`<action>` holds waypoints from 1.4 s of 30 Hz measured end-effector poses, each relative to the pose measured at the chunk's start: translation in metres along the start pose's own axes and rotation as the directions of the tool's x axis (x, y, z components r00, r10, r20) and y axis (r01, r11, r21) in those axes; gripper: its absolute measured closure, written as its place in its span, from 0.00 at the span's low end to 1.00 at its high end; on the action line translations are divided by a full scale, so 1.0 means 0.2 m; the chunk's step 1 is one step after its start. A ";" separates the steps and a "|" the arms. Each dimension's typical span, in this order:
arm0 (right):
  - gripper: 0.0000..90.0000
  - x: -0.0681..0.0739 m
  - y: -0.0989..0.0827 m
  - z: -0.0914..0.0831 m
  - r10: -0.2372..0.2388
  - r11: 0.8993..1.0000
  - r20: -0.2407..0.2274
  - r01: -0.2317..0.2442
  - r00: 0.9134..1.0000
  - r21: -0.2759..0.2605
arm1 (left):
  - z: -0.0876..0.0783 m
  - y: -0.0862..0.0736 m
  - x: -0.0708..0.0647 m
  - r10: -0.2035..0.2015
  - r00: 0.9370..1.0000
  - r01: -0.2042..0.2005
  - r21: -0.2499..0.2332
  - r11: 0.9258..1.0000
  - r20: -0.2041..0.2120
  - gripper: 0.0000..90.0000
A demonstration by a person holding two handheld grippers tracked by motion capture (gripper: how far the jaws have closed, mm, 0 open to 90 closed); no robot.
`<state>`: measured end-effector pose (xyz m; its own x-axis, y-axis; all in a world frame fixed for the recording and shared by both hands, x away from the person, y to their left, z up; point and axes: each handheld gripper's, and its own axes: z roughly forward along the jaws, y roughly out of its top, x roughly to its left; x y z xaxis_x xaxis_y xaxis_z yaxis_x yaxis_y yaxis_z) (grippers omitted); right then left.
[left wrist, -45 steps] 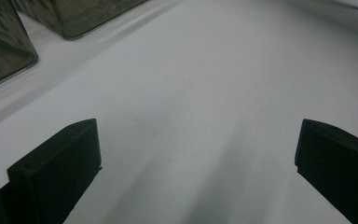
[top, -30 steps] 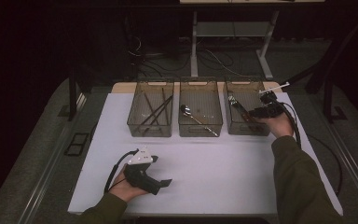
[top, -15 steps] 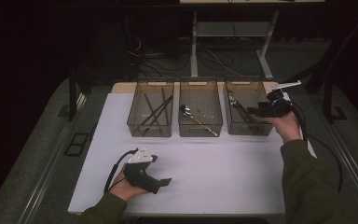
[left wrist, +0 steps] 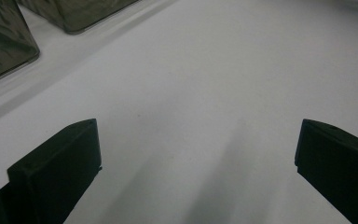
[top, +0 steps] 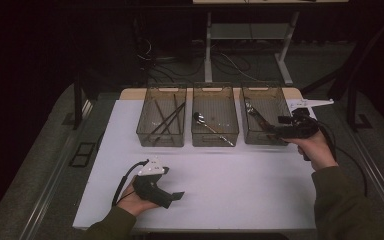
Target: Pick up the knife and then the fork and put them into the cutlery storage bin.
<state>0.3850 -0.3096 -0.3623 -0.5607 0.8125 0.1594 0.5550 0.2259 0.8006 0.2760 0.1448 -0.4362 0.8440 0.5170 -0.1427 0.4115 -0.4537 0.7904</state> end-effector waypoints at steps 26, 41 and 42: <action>0.16 0.24 -0.35 -0.05 -0.058 0.996 -0.049 0.054 0.997 -0.066 | -0.03 -0.01 0.01 -0.011 1.000 0.011 -0.012 1.000 -0.016 0.00; 0.16 0.36 -0.58 -0.06 -0.108 0.994 -0.107 0.106 0.988 -0.028 | -0.04 0.00 0.02 -0.010 1.000 0.010 -0.033 0.999 -0.014 0.00; 0.16 0.37 -0.59 -0.07 -0.113 0.994 -0.104 0.111 0.988 -0.023 | -0.04 0.00 0.02 -0.011 1.000 0.010 -0.034 0.999 -0.014 0.00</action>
<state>0.2698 -0.2833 -0.4371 -0.6806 0.7215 0.1271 0.4748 0.3023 0.8265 0.2762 0.1523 -0.4330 0.8345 0.5323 -0.1424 0.4083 -0.4238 0.8085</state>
